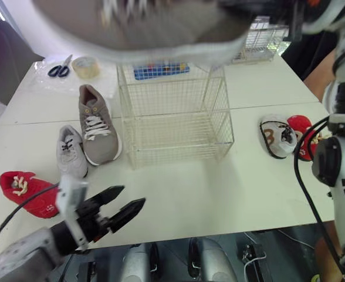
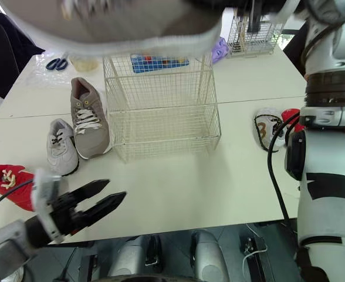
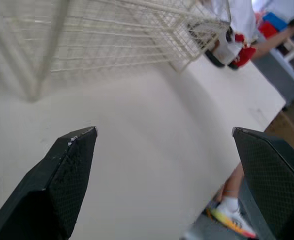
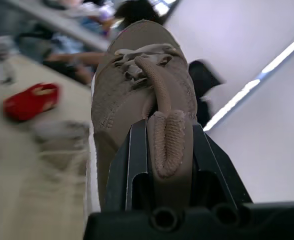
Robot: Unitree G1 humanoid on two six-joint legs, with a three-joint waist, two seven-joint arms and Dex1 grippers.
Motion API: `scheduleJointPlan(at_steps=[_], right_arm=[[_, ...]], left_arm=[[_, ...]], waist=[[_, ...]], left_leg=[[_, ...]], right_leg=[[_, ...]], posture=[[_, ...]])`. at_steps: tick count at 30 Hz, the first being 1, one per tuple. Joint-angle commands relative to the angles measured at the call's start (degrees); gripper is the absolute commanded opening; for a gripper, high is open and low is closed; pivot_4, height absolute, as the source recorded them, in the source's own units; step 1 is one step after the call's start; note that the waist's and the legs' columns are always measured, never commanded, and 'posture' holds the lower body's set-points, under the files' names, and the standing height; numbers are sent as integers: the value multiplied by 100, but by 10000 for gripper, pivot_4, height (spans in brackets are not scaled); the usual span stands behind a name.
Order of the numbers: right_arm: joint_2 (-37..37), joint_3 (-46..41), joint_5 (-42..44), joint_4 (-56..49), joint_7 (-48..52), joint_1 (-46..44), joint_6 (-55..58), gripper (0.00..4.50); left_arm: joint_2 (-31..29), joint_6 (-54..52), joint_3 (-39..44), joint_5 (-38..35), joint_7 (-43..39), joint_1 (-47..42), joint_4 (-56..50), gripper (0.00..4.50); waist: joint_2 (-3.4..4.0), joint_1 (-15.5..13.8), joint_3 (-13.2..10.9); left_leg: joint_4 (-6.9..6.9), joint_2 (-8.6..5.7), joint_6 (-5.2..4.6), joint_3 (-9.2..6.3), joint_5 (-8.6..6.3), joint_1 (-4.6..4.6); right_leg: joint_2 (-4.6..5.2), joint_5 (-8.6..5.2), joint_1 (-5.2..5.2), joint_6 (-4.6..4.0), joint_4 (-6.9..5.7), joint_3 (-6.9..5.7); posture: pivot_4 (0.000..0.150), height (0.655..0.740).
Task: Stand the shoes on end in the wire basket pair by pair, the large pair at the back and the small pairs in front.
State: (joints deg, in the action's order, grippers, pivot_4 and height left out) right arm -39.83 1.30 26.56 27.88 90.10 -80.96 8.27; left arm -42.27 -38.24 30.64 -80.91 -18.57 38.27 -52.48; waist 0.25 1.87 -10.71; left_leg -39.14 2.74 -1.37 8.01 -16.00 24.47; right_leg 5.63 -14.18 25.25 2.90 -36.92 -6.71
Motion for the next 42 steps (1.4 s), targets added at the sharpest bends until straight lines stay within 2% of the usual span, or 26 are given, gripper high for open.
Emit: scheduleJointPlan(at_steps=[1, 4, 6, 8, 11, 15, 19, 21, 27, 29, 32, 34, 37, 38, 39, 40, 42], right_arm=[[-511, 405, 781, -373, 239, -47, 103, 2517], [-672, 876, 1091, -259, 240, -154, -92, 2517], [-729, 1158, 1299, -127, 240, -307, -234, 2517], [-757, 1349, 1534, -70, 240, -429, -332, 2517], [-835, 1565, 1829, -155, 240, -510, -388, 2517], [-995, 1710, 2056, -424, 240, -473, -356, 2517], [-1120, 1710, 2243, -671, 240, -410, -243, 2517], [-1219, 1698, 2322, -940, 240, -299, -113, 2517], [-1358, 1602, 2536, -1456, 240, -54, 175, 2517], [-1364, 1570, 2544, -1574, 240, 9, 240, 2517], [-1388, 1525, 2522, -1653, 240, 72, 314, 2512], [-1398, 1488, 2478, -1664, 240, 92, 352, 2512], [-1374, 1411, 2335, -1613, 240, 84, 391, 2512], [-1290, 1328, 2185, -1511, 240, 45, 418, 7297], [-1233, 1266, 2080, -1428, 240, 20, 431, 12651], [-1140, 1172, 1893, -1275, 158, -46, 517, 15685], [-1028, 869, 1719, -951, -331, -125, 807, 26469]], left_arm=[[268, 182, 1765, -1387, -901, 1237, -144, 45000], [438, 141, 2985, -2103, -1603, 2077, 84, 45000], [275, 91, 3703, -2219, -1886, 2244, 496, 45000], [-154, 97, 4078, -2328, -1910, 2002, 959, 45000], [-1037, 59, 4260, -2909, -1751, 1283, 1411, 45000], [-1753, -77, 3924, -3198, -1607, 213, 1753, 45000], [-2017, -269, 3453, -3209, -1451, -602, 1891, 45000], [-2154, -172, 2780, -3209, -1375, -1257, 1940, 45000], [-2039, -226, 1415, -3209, -1003, -2736, 2146, 45000], [-2028, -372, 1140, -3209, -981, -2983, 2153, 45000], [-1887, -552, 989, -3209, -982, -3182, 2205, 36575], [-1795, -648, 996, -3209, -993, -3263, 2215, 26966], [-1699, -674, 938, -3209, -855, -3420, 2167, 15365], [-1620, -622, 906, -3209, -775, -3505, 2151, 13251], [-1556, -580, 865, -3209, -699, -3586, 2135, 13204], [-1453, -527, 848, -3209, -623, -3671, 2129, 13204], [-1125, -350, 856, -3209, -418, -3818, 2099, 13204]], waist=[[-27, 22, -20], [-21, 36, -46], [-13, 62, -52], [4, 56, -63], [8, 22, -67], [0, 39, -66], [-1, 74, -69], [-2, 60, -70], [-6, 27, -72], [-7, 25, -71], [-6, 45, -72], [-7, 50, -72], [-7, 40, -72], [-7, 36, -72], [-7, 32, -72], [-8, 28, -71], [-9, 19, -71]], left_leg=[[0, 0, 5, 1, 2, 4], [2, -1, 12, -1, -4, 5], [7, 0, 4, -7, -19, 4], [8, 2, 4, -10, -19, 2], [9, 6, -1, -20, -6, 3], [7, 2, 23, -6, 8, 7], [7, 0, 18, 17, 7, 12], [9, 4, 22, 20, 9, 11], [10, 6, 41, 16, 20, 1], [8, 6, 42, 16, 21, 0], [8, 6, 42, 16, 21, 0], [7, 6, 42, 17, 22, -1], [7, 8, 44, 16, 24, -1], [6, 8, 45, 15, 24, -1], [5, 7, 45, 15, 24, -1], [4, 5, 44, 15, 24, -2], [0, 5, 44, 15, 24, -2]], right_leg=[[2, -1, 5, -1, 3, 1], [10, -6, 18, -9, 22, -5], [5, -5, 18, -13, 35, -9], [0, -2, 20, -16, 35, -13], [-7, -2, 19, -17, 29, -22], [-2, 1, 1, -14, 30, -14], [-4, 14, 9, 10, 28, -4], [-8, 16, 13, 14, 20, -3], [-8, 14, 18, 17, -19, -2], [-9, 15, 17, 17, -23, -1], [-9, 15, 18, 17, -23, -1], [-10, 15, 18, 18, -25, 0], [-12, 15, 18, 18, -26, 0], [-12, 15, 17, 18, -26, 0], [-11, 15, 17, 18, -26, 1], [-12, 15, 16, 18, -27, 1], [-15, 16, 14, 18, -28, 1]], posture=[[1500, 7400], [1500, 7400], [1500, 7400], [1500, 7400], [1500, 7400], [1500, 7400], [1500, 7400], [1500, 7400], [1500, 7400], [1500, 7400], [1500, 7400], [1500, 7400], [1500, 7400], [1500, 7400], [1500, 7400], [1500, 7400], [1500, 7400]])
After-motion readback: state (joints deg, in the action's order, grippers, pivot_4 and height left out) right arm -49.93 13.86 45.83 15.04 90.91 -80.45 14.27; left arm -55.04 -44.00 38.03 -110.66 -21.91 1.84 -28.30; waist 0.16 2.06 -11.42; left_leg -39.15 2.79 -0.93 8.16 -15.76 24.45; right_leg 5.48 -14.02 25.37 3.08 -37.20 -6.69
